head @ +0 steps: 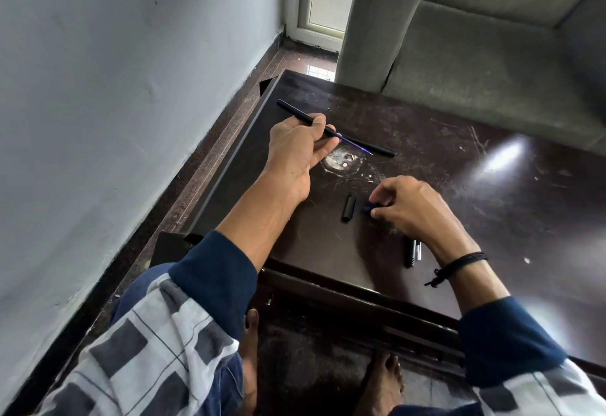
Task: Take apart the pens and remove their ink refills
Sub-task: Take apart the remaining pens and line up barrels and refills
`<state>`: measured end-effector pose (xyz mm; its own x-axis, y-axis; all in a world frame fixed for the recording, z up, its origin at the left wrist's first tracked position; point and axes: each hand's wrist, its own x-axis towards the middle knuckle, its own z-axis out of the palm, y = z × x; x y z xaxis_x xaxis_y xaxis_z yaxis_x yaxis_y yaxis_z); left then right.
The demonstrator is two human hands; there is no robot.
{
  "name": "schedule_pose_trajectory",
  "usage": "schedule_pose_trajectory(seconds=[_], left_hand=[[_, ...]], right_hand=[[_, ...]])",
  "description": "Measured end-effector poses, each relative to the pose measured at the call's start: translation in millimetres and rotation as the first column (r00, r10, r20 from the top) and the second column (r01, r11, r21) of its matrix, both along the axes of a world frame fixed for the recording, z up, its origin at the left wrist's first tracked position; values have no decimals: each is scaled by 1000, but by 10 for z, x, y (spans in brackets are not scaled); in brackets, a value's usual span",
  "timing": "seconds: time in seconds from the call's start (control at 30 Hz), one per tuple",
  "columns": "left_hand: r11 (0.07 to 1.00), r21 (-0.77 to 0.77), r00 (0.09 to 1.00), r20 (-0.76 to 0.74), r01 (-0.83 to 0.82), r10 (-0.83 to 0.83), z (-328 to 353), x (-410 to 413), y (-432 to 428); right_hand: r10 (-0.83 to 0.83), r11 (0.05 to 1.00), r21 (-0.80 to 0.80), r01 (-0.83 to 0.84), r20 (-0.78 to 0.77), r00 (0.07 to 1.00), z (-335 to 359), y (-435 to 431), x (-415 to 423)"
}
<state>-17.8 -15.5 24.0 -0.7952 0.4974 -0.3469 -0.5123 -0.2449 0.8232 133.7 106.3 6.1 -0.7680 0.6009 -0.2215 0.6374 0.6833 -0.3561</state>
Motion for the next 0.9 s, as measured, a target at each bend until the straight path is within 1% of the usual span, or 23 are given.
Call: schedule_pose_trajectory(seconds=[0.03, 0.07, 0.1, 0.17, 0.2, 0.23, 0.3, 0.37, 0.53, 0.6, 0.67, 0.77, 0.83, 0.9], left_hand=[[1000, 6, 1000, 13, 7, -7, 5, 5, -2], [1000, 13, 999, 27, 16, -16, 9, 15, -4], [999, 20, 999, 43, 28, -29, 14, 27, -5], [998, 37, 996, 72, 54, -56, 30, 69, -6], [997, 46, 994, 80, 65, -68, 39, 93, -4], [996, 53, 993, 85, 73, -78, 44, 118, 3], [994, 71, 991, 93, 85, -91, 53, 155, 16], [992, 89, 989, 108, 92, -101, 61, 175, 26], [990, 104, 987, 121, 96, -108, 77, 188, 16], [989, 119, 986, 133, 83, -99, 86, 176, 0], [990, 132, 986, 151, 50, -70, 86, 135, -20], [986, 164, 984, 175, -13, -16, 87, 59, -51], [984, 174, 983, 184, -41, 9, 88, 27, -66], [984, 170, 983, 183, -45, 13, 82, 21, -67]], right_hand=[[-24, 999, -30, 22, -65, 998, -2, 9, -8], [-65, 995, -86, 51, -165, 984, -2, 13, -19], [-119, 983, -169, 72, -287, 951, 7, 12, -28], [-246, 925, -378, 46, -501, 830, 63, -12, -36], [-305, 883, -470, 6, -564, 767, 97, -29, -39], [-357, 840, -542, -32, -595, 720, 120, -48, -41], [-439, 766, -638, -78, -608, 661, 143, -102, -48], [-511, 709, -699, -92, -599, 616, 133, -141, -64], [-664, 549, -822, -148, -537, 520, 138, -169, -70], [-705, 502, -849, -166, -512, 491, 163, -148, -54], [-739, 479, -863, -163, -496, 457, 199, -99, -34], [-804, 452, -878, -158, -478, 354, 285, 38, 22], [-825, 467, -873, -141, -488, 286, 344, 142, 72], [-822, 500, -861, -92, -506, 260, 397, 234, 134]])
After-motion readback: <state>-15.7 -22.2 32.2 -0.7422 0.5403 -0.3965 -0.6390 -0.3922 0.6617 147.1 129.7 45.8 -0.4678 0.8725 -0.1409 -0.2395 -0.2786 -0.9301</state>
